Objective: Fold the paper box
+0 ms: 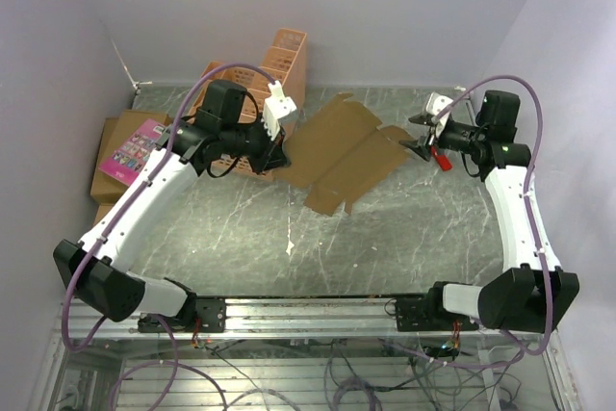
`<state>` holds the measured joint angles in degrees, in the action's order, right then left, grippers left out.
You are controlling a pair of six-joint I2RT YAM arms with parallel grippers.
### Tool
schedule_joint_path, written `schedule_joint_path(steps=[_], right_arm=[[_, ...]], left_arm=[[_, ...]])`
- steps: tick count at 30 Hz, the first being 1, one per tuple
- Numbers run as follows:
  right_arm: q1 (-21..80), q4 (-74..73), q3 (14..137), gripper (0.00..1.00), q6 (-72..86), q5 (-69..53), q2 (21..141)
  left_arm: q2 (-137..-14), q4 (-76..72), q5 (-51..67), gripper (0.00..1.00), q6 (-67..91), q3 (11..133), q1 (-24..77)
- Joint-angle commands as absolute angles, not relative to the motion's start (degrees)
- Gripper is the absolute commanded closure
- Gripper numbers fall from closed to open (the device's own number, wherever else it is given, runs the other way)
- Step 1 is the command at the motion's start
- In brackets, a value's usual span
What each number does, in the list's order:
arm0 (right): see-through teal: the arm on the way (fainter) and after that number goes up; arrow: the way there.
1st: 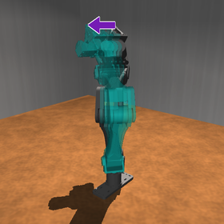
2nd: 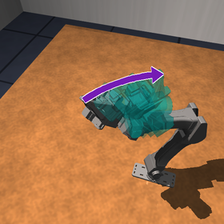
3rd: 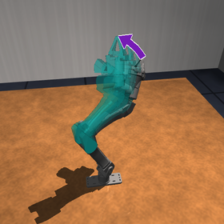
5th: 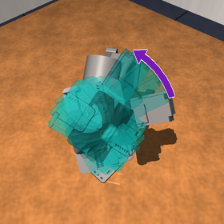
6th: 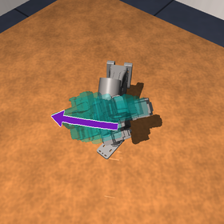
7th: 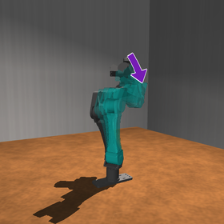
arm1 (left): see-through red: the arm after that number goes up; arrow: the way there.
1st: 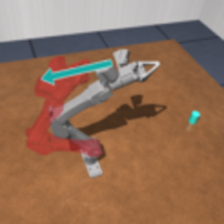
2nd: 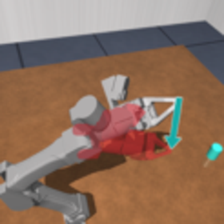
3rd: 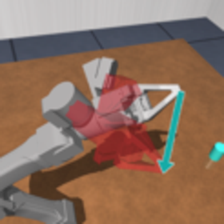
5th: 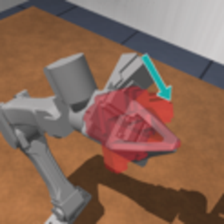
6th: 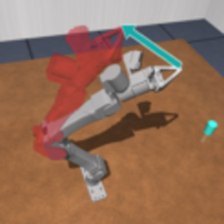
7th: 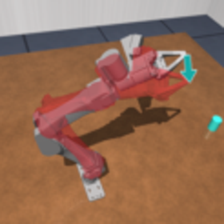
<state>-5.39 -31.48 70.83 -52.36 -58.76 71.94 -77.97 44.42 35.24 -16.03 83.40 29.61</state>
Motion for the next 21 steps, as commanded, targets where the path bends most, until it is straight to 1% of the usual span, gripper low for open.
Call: schedule_joint_path(steps=[1,2,4,6,10,11,17,21], right_arm=[[-4.92,-30.75,70.03,0.53,-53.95,-53.78,72.31],[-4.92,-31.36,70.32,0.63,-54.35,-53.26,72.66],[-4.84,-32.78,70.99,0.76,-55.62,-52.25,72.95],[-4.83,-33.20,70.67,0.85,-56.79,-52.03,72.39],[-4.84,-32.51,69.10,0.99,-56.66,-53.57,70.35],[-4.83,-31.63,68.69,1.00,-55.18,-53.90,69.72],[-3.37,-19.52,64.12,1.00,-34.46,-54.68,66.57],[-2.82,-13.85,57.16,1.00,-25.63,-52.82,66.14]], left_arm=[[-76.61,46.09,36.59,0.93,-17.63,86.02,29.96],[-76.64,46.12,36.42,0.93,-17.66,86.09,29.97],[-76.56,46.21,36.10,0.93,-17.66,86.21,29.97],[-76.62,46.07,36.11,0.93,-17.56,86.43,29.97],[-77.35,45.81,36.56,0.93,-16.78,87.72,29.97],[-77.64,46.10,36.49,0.93,-16.60,88.35,29.92],[-82.24,52.46,35.95,0.93,-16.72,96.98,29.97],[-85.13,54.97,33.97,0.93,-16.46,98.47,30.79]])
